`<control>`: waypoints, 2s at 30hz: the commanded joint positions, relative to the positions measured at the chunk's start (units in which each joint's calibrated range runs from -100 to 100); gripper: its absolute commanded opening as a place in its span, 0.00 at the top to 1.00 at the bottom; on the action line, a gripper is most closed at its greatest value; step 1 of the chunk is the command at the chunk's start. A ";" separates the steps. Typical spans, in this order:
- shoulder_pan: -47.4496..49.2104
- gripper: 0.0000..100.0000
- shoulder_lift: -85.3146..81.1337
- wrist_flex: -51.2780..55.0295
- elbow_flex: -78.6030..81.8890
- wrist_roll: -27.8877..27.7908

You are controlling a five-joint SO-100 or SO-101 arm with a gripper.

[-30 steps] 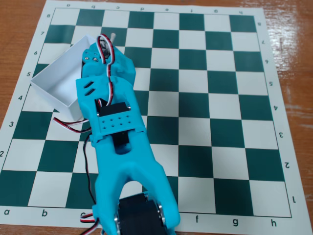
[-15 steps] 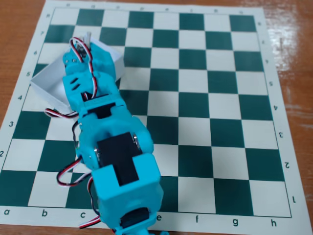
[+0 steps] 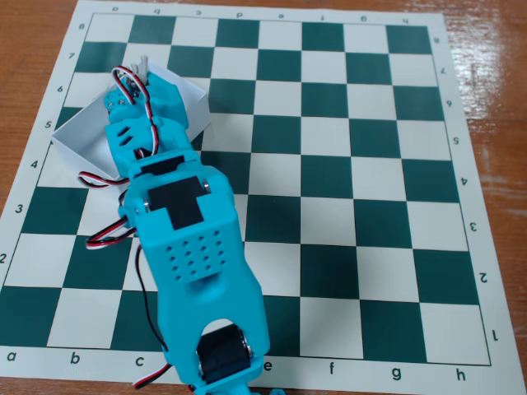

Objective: Grab the toy horse and put it in the box.

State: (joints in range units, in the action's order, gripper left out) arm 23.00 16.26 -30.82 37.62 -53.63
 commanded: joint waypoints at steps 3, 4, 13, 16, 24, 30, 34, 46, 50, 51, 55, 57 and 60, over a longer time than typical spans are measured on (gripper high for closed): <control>0.50 0.78 1.62 -0.66 -5.63 -1.10; 0.50 0.75 2.06 -0.57 -6.17 -1.34; -0.65 0.69 -1.30 1.92 -5.35 -0.90; -2.22 0.69 -7.32 4.83 -1.71 0.32; -9.79 0.69 -30.33 18.95 15.13 4.62; -13.65 0.69 -53.95 25.18 32.79 10.72; -15.93 0.69 -69.80 34.64 41.53 15.07; -18.65 0.69 -102.01 66.70 54.73 28.21; -18.15 0.69 -108.29 74.01 58.37 29.72; -18.07 0.69 -109.53 75.92 59.37 29.72; -18.72 0.69 -113.51 82.32 62.38 29.72; -18.72 0.69 -114.31 84.81 62.38 29.82; -18.36 0.69 -115.72 88.38 62.38 29.82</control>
State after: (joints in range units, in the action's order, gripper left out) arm 4.93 -98.64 54.90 99.64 -24.07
